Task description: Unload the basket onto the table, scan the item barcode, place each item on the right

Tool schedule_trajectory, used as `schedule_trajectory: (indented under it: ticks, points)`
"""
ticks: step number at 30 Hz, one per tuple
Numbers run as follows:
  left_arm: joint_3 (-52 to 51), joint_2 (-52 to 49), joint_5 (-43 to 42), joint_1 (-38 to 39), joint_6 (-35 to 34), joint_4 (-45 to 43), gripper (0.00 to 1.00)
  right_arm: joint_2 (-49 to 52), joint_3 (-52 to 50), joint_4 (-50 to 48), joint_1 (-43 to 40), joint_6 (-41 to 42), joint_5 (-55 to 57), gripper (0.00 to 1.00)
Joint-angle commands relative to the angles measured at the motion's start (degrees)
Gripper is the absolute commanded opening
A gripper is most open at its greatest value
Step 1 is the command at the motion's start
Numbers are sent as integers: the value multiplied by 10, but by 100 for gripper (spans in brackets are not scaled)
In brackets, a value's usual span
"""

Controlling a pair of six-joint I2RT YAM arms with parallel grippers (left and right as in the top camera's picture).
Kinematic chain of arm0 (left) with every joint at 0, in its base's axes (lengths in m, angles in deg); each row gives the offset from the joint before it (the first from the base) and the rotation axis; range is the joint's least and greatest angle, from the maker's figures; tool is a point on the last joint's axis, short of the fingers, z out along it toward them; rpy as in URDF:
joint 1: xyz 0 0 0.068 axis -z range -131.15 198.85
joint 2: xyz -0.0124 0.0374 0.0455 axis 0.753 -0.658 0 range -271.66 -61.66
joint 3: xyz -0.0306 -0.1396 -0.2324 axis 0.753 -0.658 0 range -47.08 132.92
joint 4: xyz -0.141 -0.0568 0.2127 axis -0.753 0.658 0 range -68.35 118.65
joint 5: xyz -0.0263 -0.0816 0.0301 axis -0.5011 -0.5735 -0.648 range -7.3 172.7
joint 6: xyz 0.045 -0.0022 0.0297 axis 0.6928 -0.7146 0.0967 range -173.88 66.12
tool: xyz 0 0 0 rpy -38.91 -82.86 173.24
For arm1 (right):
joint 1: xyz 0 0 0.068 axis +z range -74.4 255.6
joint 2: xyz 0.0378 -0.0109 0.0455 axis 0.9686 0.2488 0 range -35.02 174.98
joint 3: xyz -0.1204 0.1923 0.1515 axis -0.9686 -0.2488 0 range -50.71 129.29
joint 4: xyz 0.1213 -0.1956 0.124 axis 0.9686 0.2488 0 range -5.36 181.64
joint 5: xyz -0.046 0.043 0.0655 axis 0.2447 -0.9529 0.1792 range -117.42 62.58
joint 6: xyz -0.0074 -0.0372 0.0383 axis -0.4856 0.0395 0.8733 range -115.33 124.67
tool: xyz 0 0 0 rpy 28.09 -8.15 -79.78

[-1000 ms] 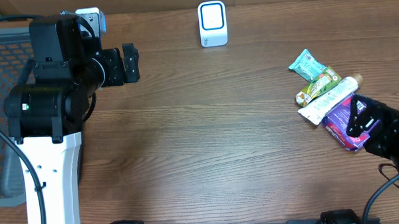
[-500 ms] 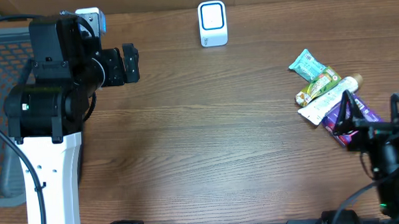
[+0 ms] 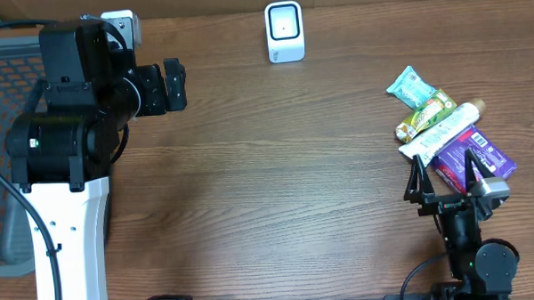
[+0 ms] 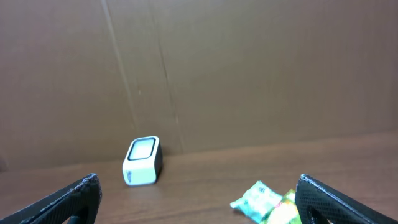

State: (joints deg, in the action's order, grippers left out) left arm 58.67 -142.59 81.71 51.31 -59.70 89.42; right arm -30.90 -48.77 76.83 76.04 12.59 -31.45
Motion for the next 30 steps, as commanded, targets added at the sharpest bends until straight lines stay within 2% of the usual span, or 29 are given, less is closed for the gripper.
schedule_trajectory:
  ticks: [1, 7, 30]
  points:
    - [5, -3, 3, -2, 7, -1, 100, -29, -15, 28, -1, 8, 10, 100]
    - [5, -3, 3, -2, 7, 0, 99, -40, -15, 127, -2, 8, 10, 100]
    - [5, -3, 3, -2, 7, -1, 99, -40, -15, 124, -2, 8, 9, 100]
